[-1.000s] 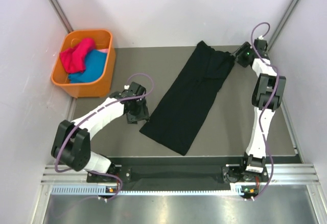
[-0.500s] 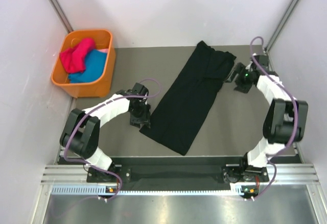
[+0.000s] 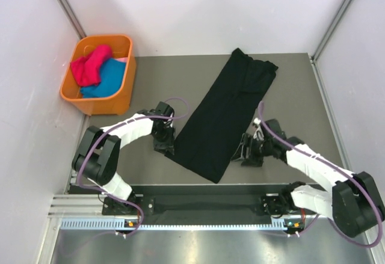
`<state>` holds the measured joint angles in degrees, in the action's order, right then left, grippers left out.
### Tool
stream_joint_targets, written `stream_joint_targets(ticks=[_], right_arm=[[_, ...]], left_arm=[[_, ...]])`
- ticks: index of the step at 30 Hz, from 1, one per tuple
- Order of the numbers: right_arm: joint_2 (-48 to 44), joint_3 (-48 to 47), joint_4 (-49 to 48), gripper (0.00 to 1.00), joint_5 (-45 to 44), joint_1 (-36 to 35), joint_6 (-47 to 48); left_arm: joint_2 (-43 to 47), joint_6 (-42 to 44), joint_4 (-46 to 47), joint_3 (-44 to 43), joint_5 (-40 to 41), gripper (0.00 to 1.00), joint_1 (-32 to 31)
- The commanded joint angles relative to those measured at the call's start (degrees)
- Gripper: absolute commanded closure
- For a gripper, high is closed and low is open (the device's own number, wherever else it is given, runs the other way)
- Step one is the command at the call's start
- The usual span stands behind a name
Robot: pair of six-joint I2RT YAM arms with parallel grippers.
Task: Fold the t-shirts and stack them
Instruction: Fold the tshirt
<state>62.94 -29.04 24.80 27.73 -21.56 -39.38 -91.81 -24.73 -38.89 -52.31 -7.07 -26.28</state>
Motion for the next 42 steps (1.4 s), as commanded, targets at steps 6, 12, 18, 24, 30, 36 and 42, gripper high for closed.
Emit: stream_joint_targets(ticks=[6, 12, 18, 24, 30, 36, 42], right_arm=[[-0.4, 10.4, -23.5, 0.47, -0.6, -13.0, -23.4], [3.2, 9.1, -23.9, 0.53, -5.6, -18.6, -27.9], [5.0, 9.0, -23.7, 0.49, -10.1, -23.8, -35.1], [6.1, 11.4, -27.5, 0.5, -11.8, -26.1, -39.9], [8.3, 10.0, -25.9, 0.61, -14.7, -27.3, -40.8], [6.4, 10.8, -20.9, 0.83, -17.3, -27.4, -39.3], [-0.4, 12.5, -14.5, 1.0, -19.6, -27.3, -36.7]], left_arm=[[-1.6, 1.6, 3.8, 2.7, 1.7, 0.86, 0.3], [-1.4, 1.6, 4.4, 3.0, 0.3, 1.0, 0.3], [0.5, 0.3, 5.5, 4.6, -2.5, 1.0, 0.2], [1.7, -0.3, 5.8, 5.8, -4.1, 1.0, 0.2], [3.0, -3.0, 6.8, 6.7, -8.0, 1.0, 0.1], [6.1, -7.3, 8.6, 9.8, -11.6, 1.0, 0.0], [8.8, -11.3, 11.5, 14.0, -16.3, 1.0, -1.7]])
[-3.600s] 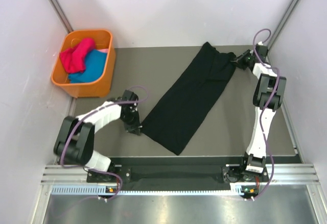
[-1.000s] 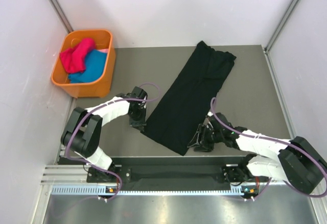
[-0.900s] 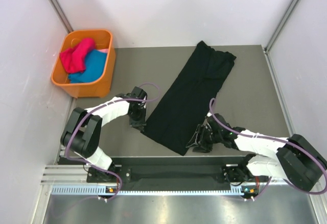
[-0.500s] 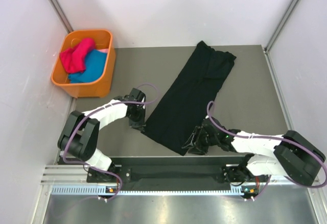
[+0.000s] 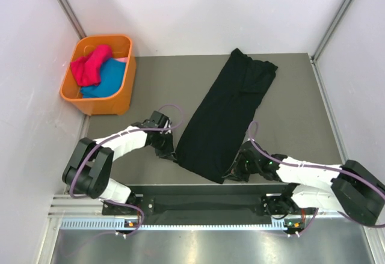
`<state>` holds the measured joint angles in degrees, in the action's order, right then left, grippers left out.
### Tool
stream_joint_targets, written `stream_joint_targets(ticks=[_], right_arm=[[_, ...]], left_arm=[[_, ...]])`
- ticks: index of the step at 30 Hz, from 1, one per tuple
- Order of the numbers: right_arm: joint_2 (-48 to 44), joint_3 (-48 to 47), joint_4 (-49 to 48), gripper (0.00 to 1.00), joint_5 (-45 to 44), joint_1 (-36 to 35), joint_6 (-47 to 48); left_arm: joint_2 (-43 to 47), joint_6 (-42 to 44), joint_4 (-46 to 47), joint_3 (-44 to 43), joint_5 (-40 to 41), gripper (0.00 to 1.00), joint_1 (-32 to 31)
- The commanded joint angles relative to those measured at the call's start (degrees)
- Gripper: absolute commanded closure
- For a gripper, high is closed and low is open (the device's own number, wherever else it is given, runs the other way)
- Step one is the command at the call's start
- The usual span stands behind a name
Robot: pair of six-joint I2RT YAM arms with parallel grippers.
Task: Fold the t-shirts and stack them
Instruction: Fold the tshirt
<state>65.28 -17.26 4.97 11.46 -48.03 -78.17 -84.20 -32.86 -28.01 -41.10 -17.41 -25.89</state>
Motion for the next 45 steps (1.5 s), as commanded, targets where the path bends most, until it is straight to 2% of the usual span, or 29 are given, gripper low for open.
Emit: stream_joint_targets(ticks=[1, 6, 12, 15, 18, 19, 20, 22, 24, 25, 27, 28, 29, 31, 34, 37, 39, 40, 43, 45], right_arm=[[-4.1, 0.7, 6.4, 1.0, -3.3, -0.8, 2.3], [-9.3, 0.5, 16.4, 1.0, -3.4, -0.7, 5.9], [-21.8, 2.0, 28.9, 0.98, -5.4, -0.9, 6.1], [-25.1, 2.9, 30.3, 0.95, -5.0, -0.8, 7.3], [-23.3, 1.8, 29.1, 0.88, -4.8, -0.8, 10.2], [-20.7, -0.8, 29.1, 0.82, -5.1, -0.6, 12.0], [-19.0, -2.7, 29.6, 0.78, -6.0, -0.2, 15.6], [-13.8, -9.3, 32.6, 0.63, -7.1, 2.7, 19.9], [-10.5, -16.2, 35.0, 0.56, -8.7, 6.0, 26.9], [-7.9, -18.1, 36.2, 0.48, -8.7, 10.6, 29.5], [-5.9, -21.6, 36.0, 0.43, -7.7, 16.3, 36.8], [-3.8, -24.4, 34.7, 0.38, -6.3, 22.2, 38.9], [-2.4, -26.1, 34.1, 0.35, -5.5, 25.1, 42.4], [2.9, -31.4, 31.4, 0.31, -3.2, 33.2, 45.2], [11.8, -39.0, 25.8, 0.23, -0.7, 41.1, 48.0], [21.8, -46.9, 19.3, 0.14, 0.4, 46.2, 49.4], [27.5, -54.0, 17.1, 0.11, 1.4, 47.6, 49.4], [32.9, -56.4, 14.4, 0.1, 4.1, 50.6, 48.9], [43.7, -65.5, 10.4, 0.1, 7.2, 53.1, 46.5], [50.7, -72.2, 8.2, 0.16, 8.0, 53.9, 46.0]], left_arm=[[1.9, -4.4, 0.8, 3.1, -6.8, 1.0, -2.8], [5.5, -10.7, 2.7, 4.6, -7.0, 1.0, -12.0], [11.5, -18.6, 4.3, 7.4, -5.5, 1.0, -21.4], [14.1, -19.2, 1.8, 8.6, -5.3, 1.0, -22.5], [16.3, -18.5, -0.2, 8.6, -6.1, 1.0, -22.6], [17.3, -17.6, -0.9, 8.4, -6.2, 0.78, -22.5], [17.8, -17.2, -1.8, 7.6, -6.2, 0.68, -22.6], [20.0, -15.6, -5.5, 6.1, -4.9, 0.51, -22.6], [21.4, -14.6, -7.8, 2.8, -3.8, 0.46, -22.6], [22.2, -13.5, -10.0, 1.5, -2.5, 0.45, -22.5], [22.4, -12.4, -12.2, -2.8, -1.1, 0.43, -22.5], [21.9, -11.4, -13.8, -5.7, -0.4, 0.42, -22.5], [21.5, -10.9, -14.8, -7.1, 0.9, 0.42, -22.5], [20.1, -9.9, -16.2, -10.8, 2.3, 0.41, -22.5], [18.3, -9.6, -16.5, -13.2, 5.0, 0.41, -22.5], [16.2, -10.1, -16.1, -15.2, 6.0, 0.41, -22.2], [15.1, -10.3, -16.0, -16.4, 6.5, 0.4, -22.0], [14.4, -10.7, -15.9, -17.3, 6.6, 0.4, -21.9], [12.9, -11.6, -15.3, -18.3, 7.2, 0.4, -21.9], [12.1, -12.7, -14.4, -18.1, 7.7, 0.4, -21.9]])
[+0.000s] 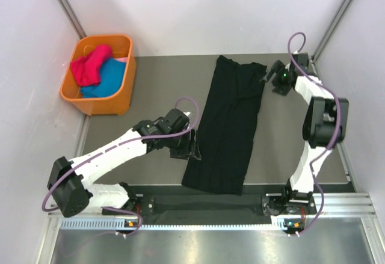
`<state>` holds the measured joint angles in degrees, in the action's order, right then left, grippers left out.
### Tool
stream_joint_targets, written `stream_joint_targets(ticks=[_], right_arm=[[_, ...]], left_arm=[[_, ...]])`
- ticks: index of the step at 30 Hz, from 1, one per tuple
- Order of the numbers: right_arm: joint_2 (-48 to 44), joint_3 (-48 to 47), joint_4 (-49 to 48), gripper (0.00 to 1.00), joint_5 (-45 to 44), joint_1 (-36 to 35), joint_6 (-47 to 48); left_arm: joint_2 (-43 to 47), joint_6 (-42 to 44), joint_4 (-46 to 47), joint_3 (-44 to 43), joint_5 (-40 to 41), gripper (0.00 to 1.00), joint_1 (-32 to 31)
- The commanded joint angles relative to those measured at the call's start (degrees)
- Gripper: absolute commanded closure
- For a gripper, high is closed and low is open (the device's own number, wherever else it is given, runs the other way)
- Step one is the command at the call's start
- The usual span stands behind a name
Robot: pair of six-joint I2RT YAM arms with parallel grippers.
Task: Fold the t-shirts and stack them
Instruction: Fold the tshirt
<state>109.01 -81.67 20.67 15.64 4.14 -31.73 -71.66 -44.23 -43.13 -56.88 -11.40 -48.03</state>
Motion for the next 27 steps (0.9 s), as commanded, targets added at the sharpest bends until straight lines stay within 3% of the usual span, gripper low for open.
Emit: stream_joint_targets(ticks=[1, 6, 12, 19, 21, 22, 24, 27], right_arm=[[9.0, -10.1, -7.9, 0.22, 3.8, 1.8, -0.7], [21.5, -23.9, -10.2, 0.3, 6.9, 2.0, -1.0], [30.2, -32.4, -11.5, 0.33, 6.1, 2.0, -3.2], [38.5, -39.2, -13.7, 0.55, 6.5, 1.5, -9.3], [41.3, -42.8, -14.3, 0.64, 6.3, 1.0, -10.3], [42.2, -44.2, -14.5, 0.76, 5.9, 0.8, -11.5], [45.1, -48.5, -16.6, 0.88, 6.1, 0.3, -13.0], [48.5, -53.2, -20.2, 0.94, 5.1, -0.4, -17.4]], left_arm=[[-0.6, -1.8, 1.0, -1.9, 1.9, 0.4, 0.3], [-1.6, -4.6, 2.4, -0.6, 2.4, 0.4, 0.4], [-2.8, -6.2, 1.9, -0.8, 4.2, 0.4, 0.7], [-5.2, -6.5, 3.0, -2.3, 5.9, 0.4, 2.6], [-6.2, -6.2, 4.2, -2.9, 5.7, 0.4, 3.3], [-6.6, -6.1, 4.4, -3.1, 5.5, 0.4, 4.3], [-8.4, -5.7, 4.9, -4.0, 4.5, 0.41, 5.1], [-10.7, -4.9, 5.0, -5.5, 4.5, 0.41, 6.3]])
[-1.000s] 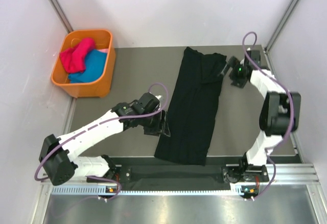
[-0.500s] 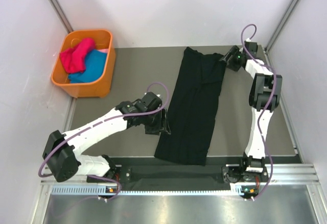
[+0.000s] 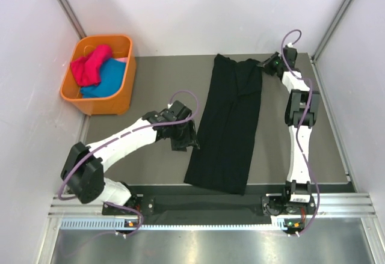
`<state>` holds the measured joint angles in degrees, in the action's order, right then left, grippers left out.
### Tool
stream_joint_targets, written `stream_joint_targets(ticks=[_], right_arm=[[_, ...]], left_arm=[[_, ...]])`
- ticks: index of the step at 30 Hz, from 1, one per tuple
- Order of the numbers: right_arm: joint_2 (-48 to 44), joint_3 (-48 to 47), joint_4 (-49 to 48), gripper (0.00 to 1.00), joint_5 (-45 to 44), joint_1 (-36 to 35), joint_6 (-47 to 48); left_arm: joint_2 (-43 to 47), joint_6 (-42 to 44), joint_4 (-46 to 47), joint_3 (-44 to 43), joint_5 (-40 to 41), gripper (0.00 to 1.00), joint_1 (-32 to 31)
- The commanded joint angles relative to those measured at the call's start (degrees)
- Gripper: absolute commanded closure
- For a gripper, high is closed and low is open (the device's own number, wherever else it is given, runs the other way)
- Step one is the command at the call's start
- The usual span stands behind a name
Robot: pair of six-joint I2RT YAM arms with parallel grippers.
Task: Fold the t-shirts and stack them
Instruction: Fold the tshirt
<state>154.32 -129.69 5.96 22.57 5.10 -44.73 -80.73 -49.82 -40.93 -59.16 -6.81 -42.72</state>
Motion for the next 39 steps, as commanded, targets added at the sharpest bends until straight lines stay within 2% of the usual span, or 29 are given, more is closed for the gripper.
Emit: stream_joint_targets(ticks=[1, 3, 8, 9, 12, 14, 15, 17, 19, 24, 27, 28, 29, 30, 31, 32, 33, 34, 35, 37, 39], right_arm=[[3.8, -6.1, -5.5, 0.96, -2.5, -1.6, -5.4], [5.3, -7.9, -10.3, 1.0, -3.7, -2.0, -7.6], [9.0, -14.7, -13.2, 0.99, -5.4, -3.1, -14.0], [8.5, -14.4, -13.2, 0.9, -5.5, -3.1, -14.9], [6.2, -12.0, -11.3, 0.73, -5.2, -2.8, -13.8], [5.2, -11.5, -6.2, 0.67, -4.1, -2.2, -13.5], [4.1, -11.0, -3.6, 0.6, -2.0, -1.2, -13.6], [0.1, -7.4, 0.5, 0.55, -0.1, 0.7, -12.2], [-3.7, -3.8, 4.6, 0.45, -0.4, 1.7, -6.9], [-14.4, -1.0, 22.1, 0.33, -1.8, 4.8, 7.0], [-24.0, 8.0, 28.9, 0.22, -3.9, 4.9, 13.1], [-27.0, 16.2, 29.5, 0.2, -4.5, 4.9, 14.1], [-34.0, 21.4, 29.6, 0.19, -5.1, 4.7, 14.7], [-37.9, 27.2, 27.6, 0.2, -5.3, 4.6, 15.3], [-41.8, 38.3, 26.9, 0.2, -5.2, 4.3, 15.4], [-49.1, 43.8, 26.1, 0.2, -5.2, 4.0, 15.5], [-52.8, 49.1, 25.3, 0.21, -4.1, 3.9, 15.6], [-56.3, 59.2, 23.9, 0.22, -3.4, 3.4, 15.6], [-63.2, 64.1, 23.2, 0.25, -2.9, 3.0, 15.4], [-69.7, 76.1, 22.3, 0.28, 0.1, 0.5, 15.6], [-78.4, 82.2, 23.0, 0.31, 1.6, -2.4, 16.3]], left_arm=[[-2.1, 0.9, 2.3, -3.7, 0.1, 0.4, 1.7], [-3.1, 1.0, 2.0, -4.6, 0.7, 0.41, 2.3], [-3.6, 0.7, 3.8, -3.9, 0.3, 0.4, 5.2], [-3.7, 0.6, 4.2, -3.3, -0.1, 0.4, 5.6], [-4.1, 1.5, 5.9, -1.9, -1.9, 0.39, 6.8], [-5.0, 2.5, 6.3, -1.3, -3.0, 0.39, 7.1], [-5.4, 3.5, 6.2, -0.8, -4.2, 0.39, 7.1], [-6.9, 5.2, 5.9, 0.2, -6.0, 0.39, 7.0], [-7.3, 6.0, 6.1, 1.5, -6.6, 0.41, 6.9], [-6.0, 8.1, 8.7, 6.4, -8.8, 0.44, 6.9], [-5.5, 8.6, 8.3, 8.0, -9.1, 0.45, 6.9], [-5.2, 8.8, 8.8, 8.5, -9.8, 0.45, 7.0], [-4.8, 9.3, 9.5, 9.6, -10.5, 0.44, 6.9], [-4.6, 9.5, 9.9, 10.2, -11.4, 0.44, 6.9], [-4.7, 9.6, 10.9, 10.7, -13.0, 0.44, 7.0], [-5.0, 9.9, 11.5, 11.7, -13.8, 0.44, 7.1], [-4.9, 9.9, 12.2, 12.4, -14.6, 0.44, 6.9], [-5.0, 9.5, 13.9, 13.9, -15.9, 0.45, 7.0], [-4.9, 9.1, 14.9, 14.6, -16.4, 0.48, 7.0], [-5.1, 8.0, 17.4, 16.4, -18.4, 0.51, 6.9], [-5.2, 7.4, 21.0, 17.4, -21.4, 0.56, 6.9]])
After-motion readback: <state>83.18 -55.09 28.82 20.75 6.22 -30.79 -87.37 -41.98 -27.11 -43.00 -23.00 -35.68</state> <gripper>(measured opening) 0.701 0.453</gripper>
